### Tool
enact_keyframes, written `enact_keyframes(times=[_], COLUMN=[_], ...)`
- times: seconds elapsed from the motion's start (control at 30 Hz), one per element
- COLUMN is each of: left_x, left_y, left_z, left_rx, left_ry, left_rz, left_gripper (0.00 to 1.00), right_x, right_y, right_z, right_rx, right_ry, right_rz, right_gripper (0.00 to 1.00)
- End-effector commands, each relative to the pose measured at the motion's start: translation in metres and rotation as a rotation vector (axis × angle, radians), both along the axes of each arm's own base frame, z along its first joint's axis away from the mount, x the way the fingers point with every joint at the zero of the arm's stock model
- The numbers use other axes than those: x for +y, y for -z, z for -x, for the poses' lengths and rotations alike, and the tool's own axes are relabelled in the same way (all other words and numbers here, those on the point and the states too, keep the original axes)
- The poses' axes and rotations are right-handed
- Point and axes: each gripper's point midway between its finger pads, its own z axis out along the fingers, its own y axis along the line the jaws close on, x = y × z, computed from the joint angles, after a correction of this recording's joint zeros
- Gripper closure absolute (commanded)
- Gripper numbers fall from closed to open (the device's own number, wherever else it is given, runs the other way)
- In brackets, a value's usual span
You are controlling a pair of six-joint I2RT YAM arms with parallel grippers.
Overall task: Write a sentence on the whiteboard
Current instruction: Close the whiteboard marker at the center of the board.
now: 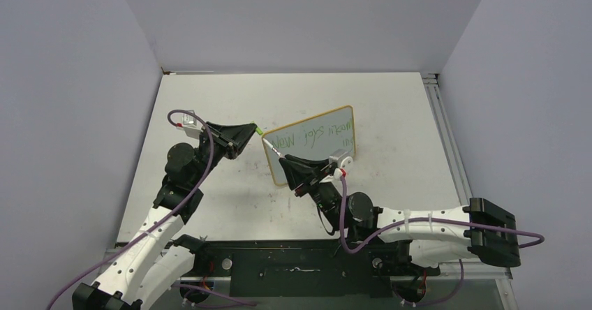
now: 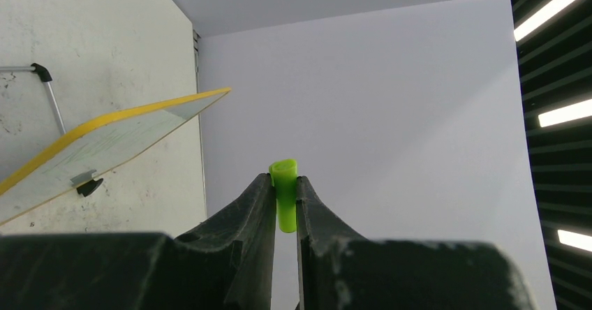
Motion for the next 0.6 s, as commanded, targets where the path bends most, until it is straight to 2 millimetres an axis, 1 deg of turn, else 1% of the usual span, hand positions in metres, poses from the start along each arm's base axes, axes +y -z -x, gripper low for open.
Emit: enact_keyframes(times=[0.0,0.3,0.57], left_x=[-0.0023,-0.0066,-0.009], left_y=[-0.0199,-0.0192,-0.0135], left_z=[0.0058,0.0069,0.0073], left_rx=[-0.063,-0.06,-0.047], left_ry=[0.02,0.031,0.037], left_rz=[0.035,0.039,0.037], left_gripper=[1.0,1.0,1.0], right_x=[-0.0003,-0.0009,-0.0037], right_y=[-0.0177,-0.0131,-0.0119], right_z=[-0.0065,-0.0119,-0.0141], right_rx=[-0.007,0.002,0.006], right_ry=[0.025,0.036,0.046], right_rz=[-0.044,-0.037,-0.039], right_gripper=[0.95,0.95,0.95])
